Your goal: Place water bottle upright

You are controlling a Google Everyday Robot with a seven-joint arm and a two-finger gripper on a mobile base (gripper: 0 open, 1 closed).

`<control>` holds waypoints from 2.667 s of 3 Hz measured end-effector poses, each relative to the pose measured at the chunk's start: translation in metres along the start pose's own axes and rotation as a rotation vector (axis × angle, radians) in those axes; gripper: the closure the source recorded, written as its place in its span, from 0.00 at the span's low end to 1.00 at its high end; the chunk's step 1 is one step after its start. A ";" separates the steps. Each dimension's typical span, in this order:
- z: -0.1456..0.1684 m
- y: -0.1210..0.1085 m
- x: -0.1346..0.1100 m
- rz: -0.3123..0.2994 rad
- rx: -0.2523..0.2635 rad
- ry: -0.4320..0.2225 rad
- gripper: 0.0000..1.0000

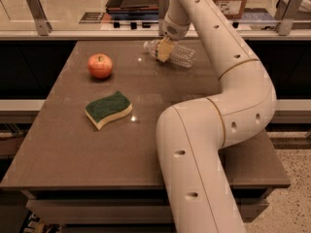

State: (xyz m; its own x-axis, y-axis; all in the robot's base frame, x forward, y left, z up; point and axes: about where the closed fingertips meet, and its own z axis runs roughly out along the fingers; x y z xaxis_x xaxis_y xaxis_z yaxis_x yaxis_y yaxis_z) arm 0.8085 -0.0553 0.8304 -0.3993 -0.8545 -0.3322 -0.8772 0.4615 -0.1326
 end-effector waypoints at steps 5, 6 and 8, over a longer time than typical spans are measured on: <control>-0.075 -0.034 0.008 0.041 0.154 -0.149 1.00; -0.102 -0.033 0.005 0.003 0.207 -0.226 1.00; -0.141 0.000 0.006 -0.081 0.295 -0.404 1.00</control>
Offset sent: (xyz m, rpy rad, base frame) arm -0.0268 -0.0242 0.0292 0.0408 -0.1053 -0.0793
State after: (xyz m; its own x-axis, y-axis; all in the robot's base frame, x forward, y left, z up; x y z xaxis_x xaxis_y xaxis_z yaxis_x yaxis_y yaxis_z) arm 0.7682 -0.0938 0.9598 -0.1466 -0.7569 -0.6369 -0.7654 0.4946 -0.4117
